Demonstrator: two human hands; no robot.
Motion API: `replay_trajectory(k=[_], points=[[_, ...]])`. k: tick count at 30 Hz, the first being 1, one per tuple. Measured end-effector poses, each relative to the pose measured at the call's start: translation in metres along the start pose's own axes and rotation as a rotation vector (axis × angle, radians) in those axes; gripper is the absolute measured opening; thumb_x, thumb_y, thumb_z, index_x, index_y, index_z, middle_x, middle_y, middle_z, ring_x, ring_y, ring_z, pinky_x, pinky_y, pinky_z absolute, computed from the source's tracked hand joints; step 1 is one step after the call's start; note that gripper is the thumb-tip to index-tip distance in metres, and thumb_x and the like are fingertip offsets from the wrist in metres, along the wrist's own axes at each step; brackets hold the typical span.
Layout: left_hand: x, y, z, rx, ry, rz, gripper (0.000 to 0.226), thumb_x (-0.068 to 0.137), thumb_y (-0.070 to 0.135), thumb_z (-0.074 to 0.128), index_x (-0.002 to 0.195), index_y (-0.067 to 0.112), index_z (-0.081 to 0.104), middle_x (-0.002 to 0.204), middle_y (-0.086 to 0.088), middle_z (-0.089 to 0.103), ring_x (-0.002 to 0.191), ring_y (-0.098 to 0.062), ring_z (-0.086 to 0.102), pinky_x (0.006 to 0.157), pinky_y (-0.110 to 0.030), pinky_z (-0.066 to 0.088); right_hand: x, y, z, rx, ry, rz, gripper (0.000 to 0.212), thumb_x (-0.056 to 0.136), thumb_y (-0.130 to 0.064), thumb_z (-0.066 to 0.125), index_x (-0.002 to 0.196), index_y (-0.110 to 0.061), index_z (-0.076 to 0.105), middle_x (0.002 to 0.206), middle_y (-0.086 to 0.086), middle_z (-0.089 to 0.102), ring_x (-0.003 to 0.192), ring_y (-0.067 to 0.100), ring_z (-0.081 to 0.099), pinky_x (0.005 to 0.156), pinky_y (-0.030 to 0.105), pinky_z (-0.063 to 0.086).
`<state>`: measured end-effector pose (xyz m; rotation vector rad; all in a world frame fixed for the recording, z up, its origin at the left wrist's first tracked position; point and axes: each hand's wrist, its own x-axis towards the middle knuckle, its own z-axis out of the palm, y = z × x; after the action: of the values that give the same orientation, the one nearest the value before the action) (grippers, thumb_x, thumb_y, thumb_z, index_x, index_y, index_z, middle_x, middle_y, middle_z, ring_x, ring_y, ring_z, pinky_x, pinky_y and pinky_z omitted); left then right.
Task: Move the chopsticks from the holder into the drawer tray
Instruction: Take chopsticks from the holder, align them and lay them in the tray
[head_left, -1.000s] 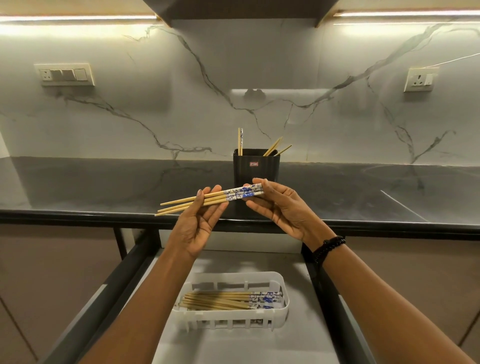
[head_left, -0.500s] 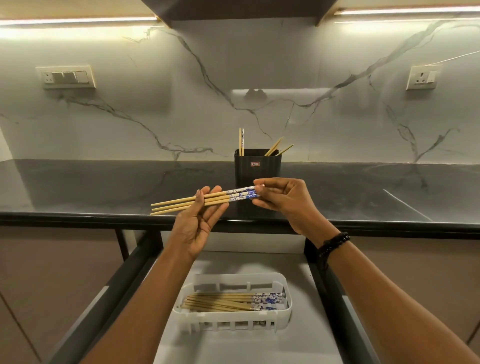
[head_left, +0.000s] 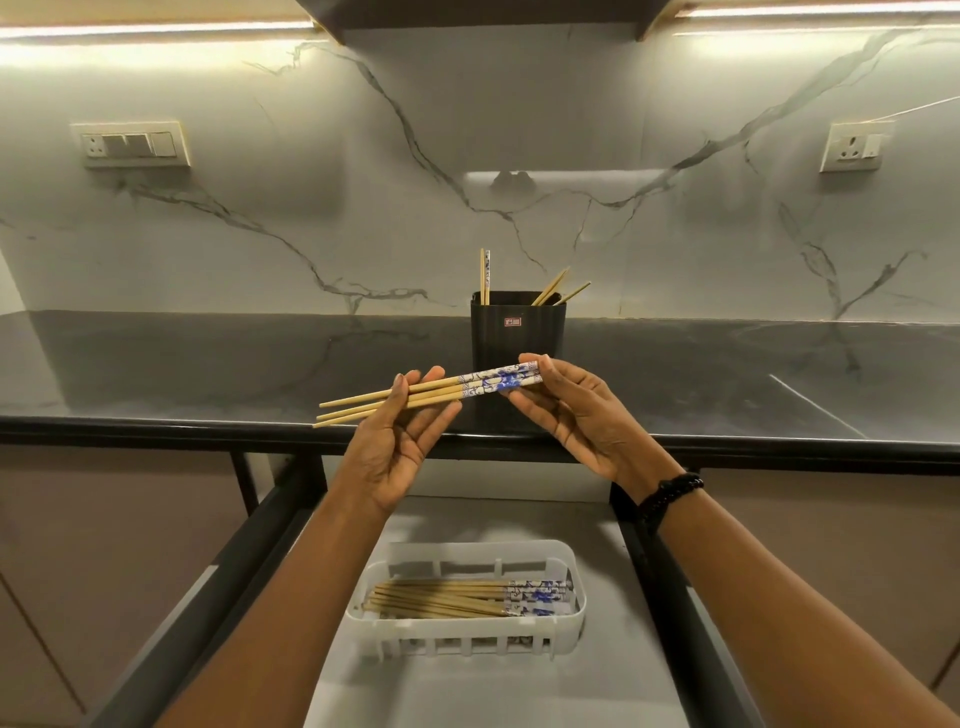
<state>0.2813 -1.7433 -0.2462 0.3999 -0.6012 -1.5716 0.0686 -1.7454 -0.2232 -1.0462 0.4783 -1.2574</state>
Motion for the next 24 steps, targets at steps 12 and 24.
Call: replay_trajectory(k=[12,24], points=[[0.001,0.000,-0.003,-0.004,0.049,0.011,0.020,0.099,0.017,0.049,0.109,0.004,0.061,0.107,-0.017,0.072,0.100,-0.029,0.070,0.077,-0.039,0.061,0.002,-0.010,-0.002,-0.247,-0.019,-0.036,0.025,0.098,-0.016,0.054,0.116,-0.007,0.067,0.112,0.019,0.072,0.099,0.027,0.072,0.087,0.033,0.059],[-0.001,0.004,0.000,0.050,0.003,0.002,0.023,0.100,0.019,0.047,0.110,0.004,0.059,0.110,-0.017,0.071,0.099,-0.030,0.070,0.078,-0.039,0.060,0.001,-0.020,0.014,-0.682,0.058,-0.145,0.025,0.079,-0.017,0.071,0.103,-0.009,0.072,0.101,0.015,0.075,0.090,0.026,0.074,0.078,0.031,0.061]])
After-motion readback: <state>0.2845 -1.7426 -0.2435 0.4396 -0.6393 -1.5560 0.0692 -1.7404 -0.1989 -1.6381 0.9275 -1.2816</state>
